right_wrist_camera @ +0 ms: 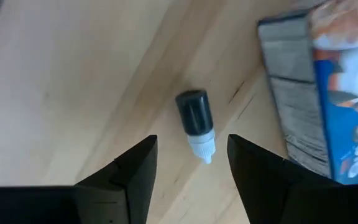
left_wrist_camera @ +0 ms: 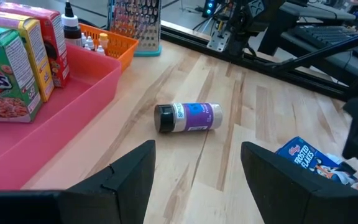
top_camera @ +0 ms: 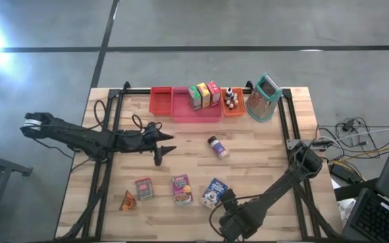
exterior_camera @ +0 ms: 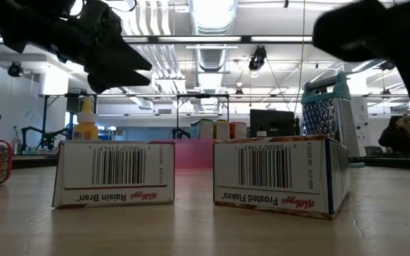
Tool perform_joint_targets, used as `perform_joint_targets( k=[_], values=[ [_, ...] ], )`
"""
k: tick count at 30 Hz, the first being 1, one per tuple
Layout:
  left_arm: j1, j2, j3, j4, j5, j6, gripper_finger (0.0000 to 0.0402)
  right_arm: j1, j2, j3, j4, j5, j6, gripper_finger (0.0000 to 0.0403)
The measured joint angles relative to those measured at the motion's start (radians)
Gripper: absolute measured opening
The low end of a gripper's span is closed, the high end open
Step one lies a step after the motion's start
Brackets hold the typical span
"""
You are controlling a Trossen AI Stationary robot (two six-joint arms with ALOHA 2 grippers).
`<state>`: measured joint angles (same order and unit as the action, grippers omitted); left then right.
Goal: Pick & Place Kitchen Items
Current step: Put the brown food coloring bottle into the orange bin
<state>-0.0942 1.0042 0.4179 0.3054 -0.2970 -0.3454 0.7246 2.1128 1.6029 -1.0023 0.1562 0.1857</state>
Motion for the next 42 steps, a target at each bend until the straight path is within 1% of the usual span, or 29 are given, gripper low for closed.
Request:
perform_joint_targets(
  k=[3,9,14,19,24,27,31,33,36,39,42],
  values=[
    [0.0,0.0,0.0,0.007,0.0,-0.003,0.0243,-0.003,0.0,-0.038,0.02,0.0,-0.007,0.0182],
    [0.0,0.0,0.0,0.019,0.0,-0.008,0.0243,-0.006,0.0,-0.096,0.129,0.0,-0.021,0.0162],
    [0.0,0.0,0.0,0.019,0.0,-0.018,0.0243,-0.005,-0.007,-0.131,0.16,0.003,-0.011,0.0143],
    [0.0,0.0,0.0,0.019,0.0,-0.026,0.0243,-0.005,-0.006,-0.128,0.16,0.001,-0.006,0.0111],
    [0.0,0.0,0.0,0.016,0.003,-0.069,0.0243,-0.005,-0.003,-0.112,0.153,-0.001,-0.013,0.0072],
    [0.0,0.0,0.0,0.015,0.03,-0.11,0.0243,-0.005,-0.001,-0.1,0.152,-0.001,-0.007,0.0061],
    [0.0,0.0,0.0,0.021,0.12,-0.209,0.0243,-0.004,0.001,-0.068,0.15,0.006,0.013,0.0071],
    [0.001,0.0,0.0,0.032,0.203,-0.297,0.0243,-0.003,-0.002,-0.037,0.129,0.038,0.011,0.0077],
    [-0.001,0.0,0.0,0.043,0.331,-0.43,0.0243,-0.003,-0.002,0.022,0.061,0.134,-0.028,0.0077],
    [-0.006,0.008,0.0,0.061,0.428,-0.548,0.0243,-0.003,-0.004,0.093,-0.014,0.282,-0.086,0.0069],
    [-0.008,0.036,0.006,0.114,0.487,-0.629,0.0243,-0.005,-0.006,0.159,-0.048,0.485,-0.164,0.0068]
  ],
)
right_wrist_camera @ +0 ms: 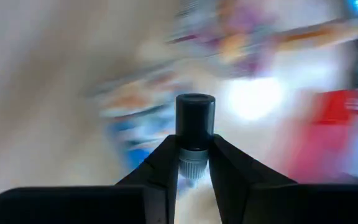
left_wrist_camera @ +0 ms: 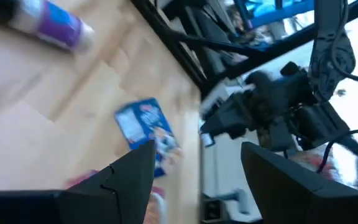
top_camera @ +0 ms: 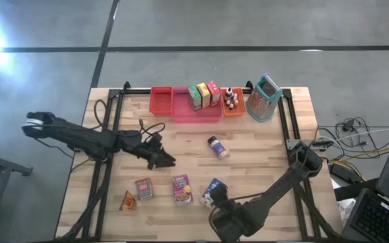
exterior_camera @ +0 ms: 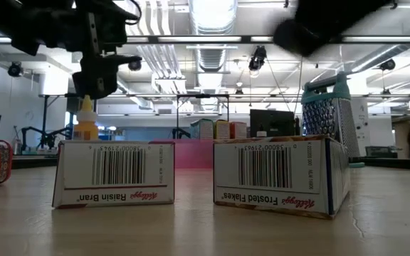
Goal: Pick & Place Kitchen Items
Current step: Put the brown food coloring bottle into the orange bin
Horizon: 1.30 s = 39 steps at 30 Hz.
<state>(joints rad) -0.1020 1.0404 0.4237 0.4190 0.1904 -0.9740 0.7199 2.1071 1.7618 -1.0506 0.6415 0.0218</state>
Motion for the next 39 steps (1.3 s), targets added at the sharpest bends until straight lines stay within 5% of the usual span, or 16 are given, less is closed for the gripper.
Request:
perform_joint_targets(
  k=[5,9,13,18,27,39],
  values=[
    [-0.007,0.099,0.062,0.02,0.091,-0.043,0.0243,-0.004,0.0,0.077,0.005,0.327,-0.152,0.008],
    [-0.03,0.22,0.148,0.059,0.204,-0.036,0.0243,-0.013,0.0,0.113,0.007,0.466,-0.232,0.0073],
    [0.0,0.252,0.254,-0.033,0.407,0.009,0.0243,-0.025,0.0,0.137,0.009,0.487,-0.25,0.0068],
    [0.069,0.158,0.362,-0.405,0.276,0.194,0.0243,-0.024,0.0,0.118,0.009,0.486,-0.216,0.0084],
    [0.02,0.199,0.436,-0.325,0.254,0.089,0.0243,-0.036,-0.001,0.071,0.02,0.517,-0.259,0.0066],
    [-0.016,0.456,0.513,-0.123,0.426,0.011,0.0243,-0.033,-0.002,0.067,0.071,0.569,-0.327,0.0072]
  ],
)
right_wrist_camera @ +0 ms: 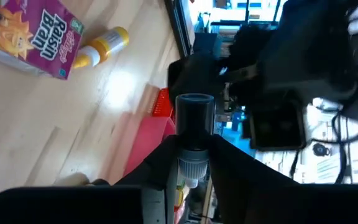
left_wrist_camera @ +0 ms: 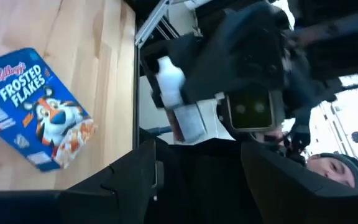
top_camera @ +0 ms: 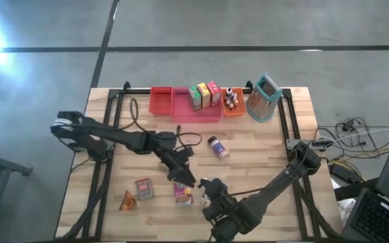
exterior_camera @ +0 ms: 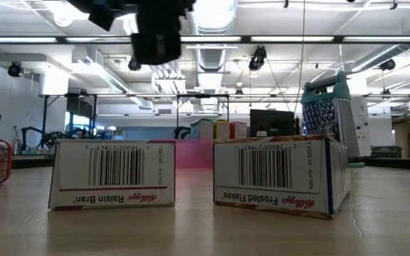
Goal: Pick & Place Kitchen Items
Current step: Put the brown food coloring bottle into the orange bin
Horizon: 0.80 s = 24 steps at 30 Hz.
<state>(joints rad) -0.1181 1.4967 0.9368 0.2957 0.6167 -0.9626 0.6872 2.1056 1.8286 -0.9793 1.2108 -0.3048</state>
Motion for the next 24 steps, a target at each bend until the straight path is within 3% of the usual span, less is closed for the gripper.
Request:
perform_joint_targets(
  k=[8,16,24],
  values=[
    [0.001,0.09,0.102,-0.001,0.059,0.002,0.0243,0.006,0.0,-0.002,0.02,0.025,-0.043,0.008],
    [0.003,0.101,0.122,-0.016,0.089,-0.02,0.0241,0.009,-0.001,-0.002,0.028,0.046,-0.085,0.0072],
    [0.002,0.101,0.122,-0.028,0.075,-0.016,0.0198,0.008,-0.001,-0.002,0.048,0.05,-0.094,0.008]
  ],
)
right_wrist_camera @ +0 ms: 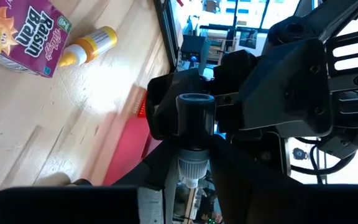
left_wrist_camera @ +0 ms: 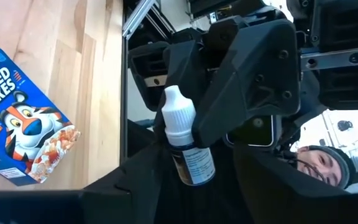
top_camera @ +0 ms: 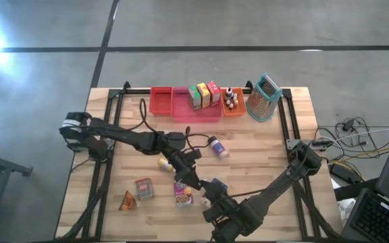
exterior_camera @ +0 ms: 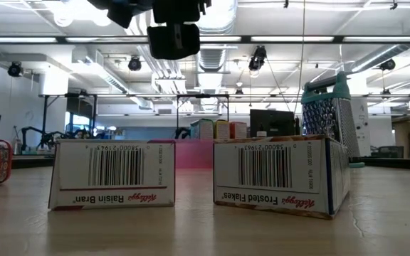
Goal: Pick & Place Kitchen Items
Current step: Put the brown food coloring bottle into the orange bin
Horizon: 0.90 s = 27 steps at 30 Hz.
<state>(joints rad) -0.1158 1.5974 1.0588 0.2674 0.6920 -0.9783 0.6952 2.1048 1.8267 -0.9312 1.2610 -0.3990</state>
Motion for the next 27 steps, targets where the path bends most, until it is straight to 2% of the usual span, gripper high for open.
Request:
perform_joint_targets(
  k=[12,27],
  values=[
    [0.0,0.0,0.0,-0.01,-0.025,-0.003,0.0133,-0.002,0.0,0.0,0.003,0.023,-0.025,0.007],
    [0.0,-0.001,0.0,-0.015,-0.033,0.009,0.0111,-0.003,0.001,0.0,0.003,0.023,-0.025,0.0096]
  ],
)
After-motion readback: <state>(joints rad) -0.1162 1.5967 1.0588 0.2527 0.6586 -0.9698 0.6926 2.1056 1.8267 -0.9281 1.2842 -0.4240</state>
